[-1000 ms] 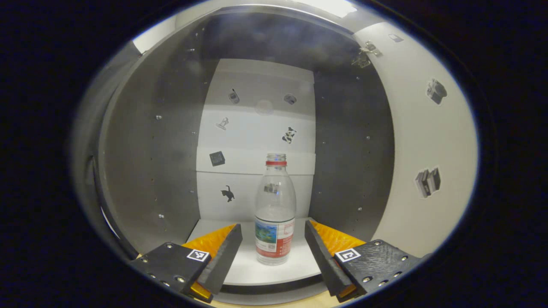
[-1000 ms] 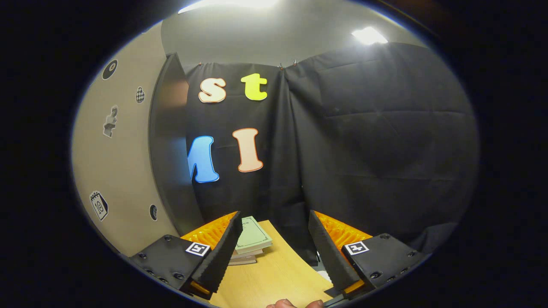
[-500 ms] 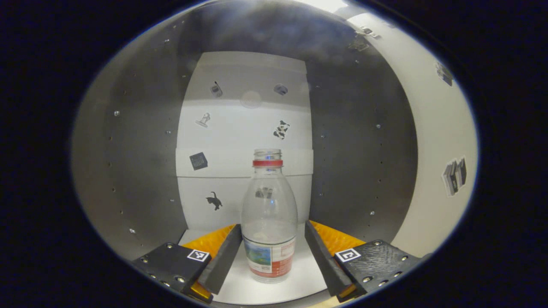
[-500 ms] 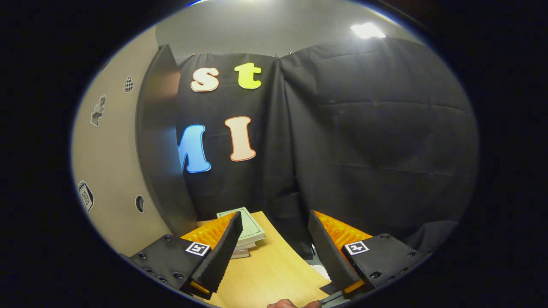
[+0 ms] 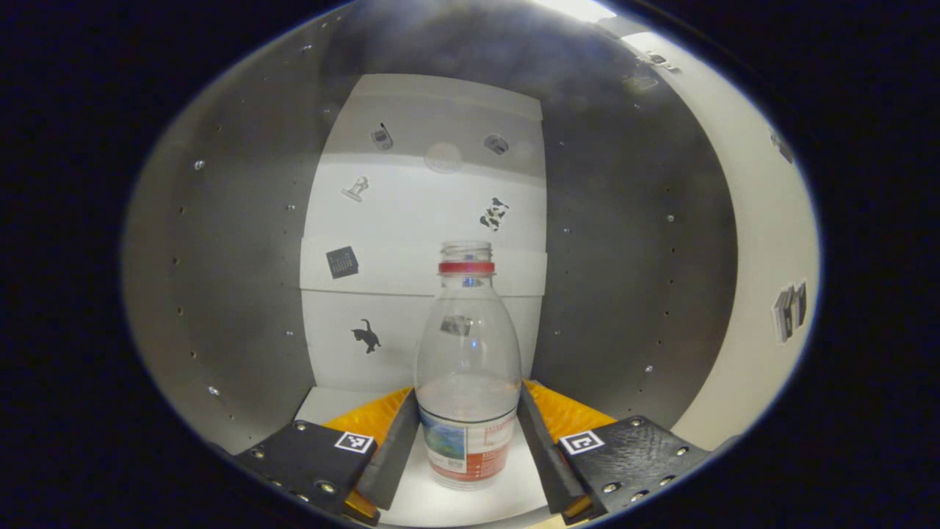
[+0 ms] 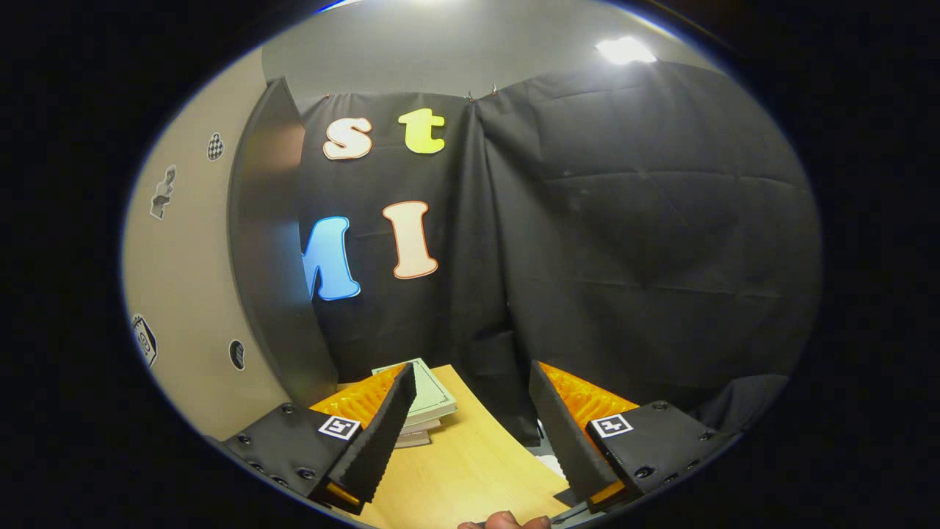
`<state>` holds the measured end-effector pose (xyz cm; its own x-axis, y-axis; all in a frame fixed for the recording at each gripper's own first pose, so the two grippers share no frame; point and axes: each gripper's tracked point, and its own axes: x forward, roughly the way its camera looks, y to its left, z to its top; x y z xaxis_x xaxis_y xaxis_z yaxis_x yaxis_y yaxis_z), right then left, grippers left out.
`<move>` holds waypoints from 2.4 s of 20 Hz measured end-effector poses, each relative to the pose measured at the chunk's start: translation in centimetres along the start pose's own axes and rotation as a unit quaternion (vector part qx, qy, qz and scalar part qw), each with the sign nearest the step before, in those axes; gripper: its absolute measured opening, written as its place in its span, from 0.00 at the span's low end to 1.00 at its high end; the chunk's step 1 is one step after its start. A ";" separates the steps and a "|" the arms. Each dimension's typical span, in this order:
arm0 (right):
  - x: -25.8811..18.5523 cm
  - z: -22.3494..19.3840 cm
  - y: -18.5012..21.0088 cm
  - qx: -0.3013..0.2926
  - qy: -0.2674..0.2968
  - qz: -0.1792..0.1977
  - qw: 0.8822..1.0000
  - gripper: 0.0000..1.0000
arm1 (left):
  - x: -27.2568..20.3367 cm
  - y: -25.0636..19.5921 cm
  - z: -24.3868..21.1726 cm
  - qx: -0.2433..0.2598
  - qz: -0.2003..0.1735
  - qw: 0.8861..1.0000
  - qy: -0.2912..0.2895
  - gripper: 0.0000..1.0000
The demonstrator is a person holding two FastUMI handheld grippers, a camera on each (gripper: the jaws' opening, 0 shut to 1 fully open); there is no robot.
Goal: Open the cabinet door with the right hand, grasp the bottle in the cabinet with the left hand and place it on the coaster, then close the cabinet door with the right hand.
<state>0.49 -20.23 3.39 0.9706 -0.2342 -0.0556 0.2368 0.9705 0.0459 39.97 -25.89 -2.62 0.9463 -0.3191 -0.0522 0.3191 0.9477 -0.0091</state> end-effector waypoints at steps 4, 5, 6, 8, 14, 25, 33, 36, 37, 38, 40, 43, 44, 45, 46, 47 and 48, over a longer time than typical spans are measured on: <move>0.3 -0.2 0.3 -0.013 -0.002 0.008 1.000 0.98 | -0.9 -0.1 0.4 -0.005 -0.005 1.000 -0.001 0.74; 0.3 -0.2 0.4 -0.012 -0.001 0.008 1.000 0.98 | -1.3 -0.1 0.7 -0.005 -0.008 1.000 -0.004 0.76; 0.2 -0.3 0.5 -0.007 0.001 0.009 1.000 0.98 | -1.9 -0.1 1.0 -0.005 -0.008 1.000 -0.006 0.76; 0.0 -0.4 0.8 -0.009 0.006 0.014 1.000 0.98 | -3.2 -0.1 1.7 -0.004 -0.016 1.000 -0.011 0.74; -1.1 0.6 1.1 -0.004 -0.012 0.018 1.000 0.98 | -9.6 0.7 2.4 0.005 -0.033 0.999 -0.015 0.74; -4.3 2.3 1.2 0.007 -0.033 -0.013 0.999 0.98 | -24.6 5.7 -6.4 0.017 -0.014 0.999 0.031 0.77; -6.2 2.0 1.5 0.009 -0.031 -0.023 0.999 0.98 | -33.0 7.4 -17.1 0.019 -0.003 0.998 0.066 0.75; -6.9 1.3 2.4 0.002 -0.030 -0.019 0.999 0.98 | -35.4 8.2 -19.0 0.010 0.006 0.999 0.044 0.75; -7.3 1.0 3.0 0.001 -0.027 -0.013 1.000 0.98 | -36.1 8.5 -20.0 0.009 0.010 0.999 0.043 0.75; -7.4 0.8 3.7 0.001 -0.023 -0.006 1.000 0.98 | -36.8 8.6 -21.1 0.004 0.012 0.999 0.045 0.75; -7.9 0.3 4.8 -0.008 -0.019 0.005 1.000 0.98 | -37.9 8.8 -23.5 -0.002 0.015 0.998 0.055 0.75; -8.2 0.1 5.7 -0.032 -0.014 0.012 0.999 0.98 | -39.1 8.6 -26.8 0.002 0.016 0.998 0.062 0.75; -8.3 0.3 5.7 -0.037 -0.014 0.012 0.999 0.98 | -39.5 8.6 -28.0 0.000 0.020 0.998 0.067 0.77; -8.5 0.8 5.6 -0.036 -0.018 0.010 0.999 0.93 | -39.8 8.4 -29.1 -0.001 0.024 0.997 0.071 0.77; -8.7 1.2 5.6 -0.035 -0.022 0.011 0.999 0.93 | -40.2 8.3 -30.1 -0.002 0.027 0.997 0.072 0.77; -8.9 1.4 5.7 -0.036 -0.024 0.011 0.999 0.93 | -40.4 8.1 -30.7 -0.004 0.031 0.997 0.071 0.77; -8.9 1.4 5.7 -0.037 -0.025 0.011 0.999 0.93 | -40.7 8.2 -31.2 -0.007 0.036 0.997 0.068 0.77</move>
<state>-6.71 -12.72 5.53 0.9767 -0.2143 -0.0056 0.2141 0.9764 -0.0281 2.47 -4.92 -31.77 0.9503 -0.2480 -0.1884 0.2497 0.9682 -0.0150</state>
